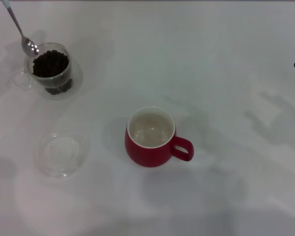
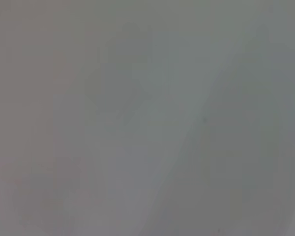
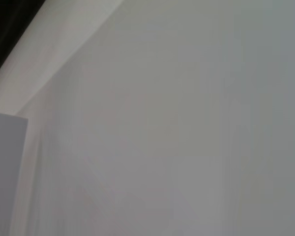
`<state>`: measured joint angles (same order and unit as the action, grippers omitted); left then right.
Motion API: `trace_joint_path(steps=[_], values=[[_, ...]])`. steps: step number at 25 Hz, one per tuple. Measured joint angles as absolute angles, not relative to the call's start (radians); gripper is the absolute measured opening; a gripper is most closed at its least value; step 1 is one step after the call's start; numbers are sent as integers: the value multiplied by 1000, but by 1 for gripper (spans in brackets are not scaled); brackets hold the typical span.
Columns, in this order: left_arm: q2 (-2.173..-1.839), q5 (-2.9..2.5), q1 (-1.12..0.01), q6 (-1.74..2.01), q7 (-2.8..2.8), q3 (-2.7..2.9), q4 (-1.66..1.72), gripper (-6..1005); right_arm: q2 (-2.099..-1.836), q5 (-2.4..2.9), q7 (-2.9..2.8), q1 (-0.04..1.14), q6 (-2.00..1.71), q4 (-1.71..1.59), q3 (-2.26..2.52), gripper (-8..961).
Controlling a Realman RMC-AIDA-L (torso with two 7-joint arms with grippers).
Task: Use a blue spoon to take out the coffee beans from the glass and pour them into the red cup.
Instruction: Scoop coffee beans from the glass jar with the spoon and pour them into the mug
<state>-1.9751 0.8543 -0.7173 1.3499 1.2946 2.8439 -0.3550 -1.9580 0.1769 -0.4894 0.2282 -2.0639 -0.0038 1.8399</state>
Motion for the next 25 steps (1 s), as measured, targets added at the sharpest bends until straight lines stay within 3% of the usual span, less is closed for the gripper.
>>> trace_joint_path(steps=[14,25], values=[[-1972,798,-712,1342,1450,2844,-345,125,-1968,176,-501,252,-1991,-11,1838,695],[-1985,787,-697,1330,1444,2844,-345,125,-1959,175,-543,262,-1982,-9,1838,695]])
